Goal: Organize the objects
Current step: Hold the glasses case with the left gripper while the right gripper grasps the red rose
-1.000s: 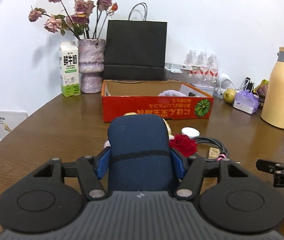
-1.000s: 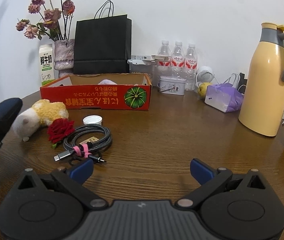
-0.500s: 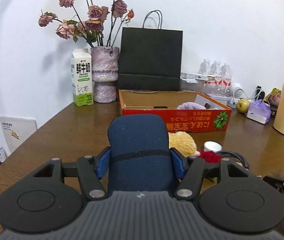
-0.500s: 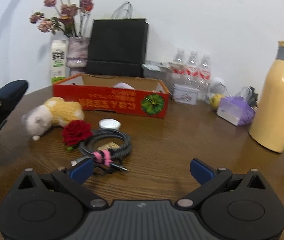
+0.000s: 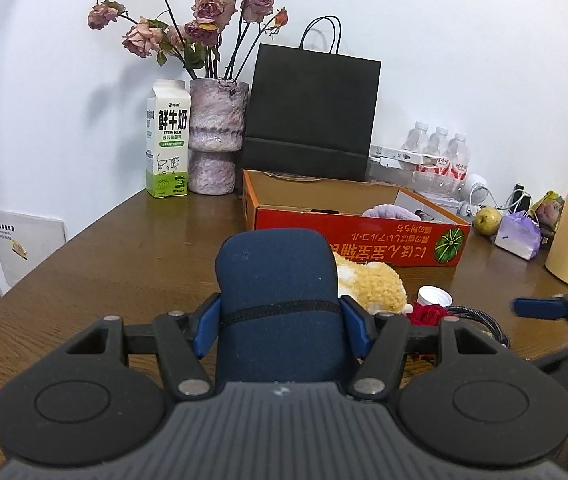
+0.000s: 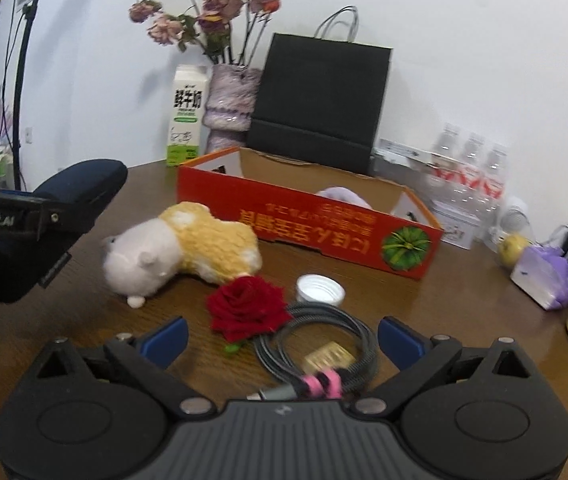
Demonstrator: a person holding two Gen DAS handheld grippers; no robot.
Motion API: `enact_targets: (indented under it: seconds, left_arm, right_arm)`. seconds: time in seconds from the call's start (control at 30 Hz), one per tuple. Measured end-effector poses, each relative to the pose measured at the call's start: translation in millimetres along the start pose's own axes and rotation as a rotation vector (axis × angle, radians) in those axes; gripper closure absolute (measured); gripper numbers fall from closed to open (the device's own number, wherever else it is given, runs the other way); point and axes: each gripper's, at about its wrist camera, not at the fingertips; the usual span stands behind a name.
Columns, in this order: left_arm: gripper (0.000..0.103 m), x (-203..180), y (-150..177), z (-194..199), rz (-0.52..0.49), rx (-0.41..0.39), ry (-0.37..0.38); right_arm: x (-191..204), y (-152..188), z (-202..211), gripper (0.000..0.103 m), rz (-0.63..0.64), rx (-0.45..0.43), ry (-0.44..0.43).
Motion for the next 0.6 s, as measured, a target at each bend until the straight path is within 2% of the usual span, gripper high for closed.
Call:
enact_targets:
  seconds: [0.07, 0.33, 0.5, 0.6]
  left_arm:
    - [0.040, 1.8, 0.2, 0.1, 0.006, -0.001, 0.005]
    - [0.040, 6.7, -0.1, -0.1, 0.031, 0.001, 0.015]
    - [0.040, 6.6, 0.9, 0.0, 0.034, -0.003, 0.014]
    - [0.040, 7.0, 1.2, 0.4, 0.040, -0.002, 0.013]
  right_arm:
    - [2.4, -6.0, -9.1, 0.014, 0.009, 0.017, -0.024]
    - [9.6, -25.1, -37.3, 0.021, 0.007, 0.058, -0.047]
    - [9.5, -27.1, -47.8, 0.046, -0.011, 0.090, -0.060]
    - [9.9, -25.8, -47.4, 0.051, -0.011, 0.089, -0.059]
Point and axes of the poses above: each gripper's, at about its wrist camera, not at the fingertips, and z roughly against the way its jaws point, x to its left, y to its underside, and after that the axes turned 14 degrees about x, right-handed
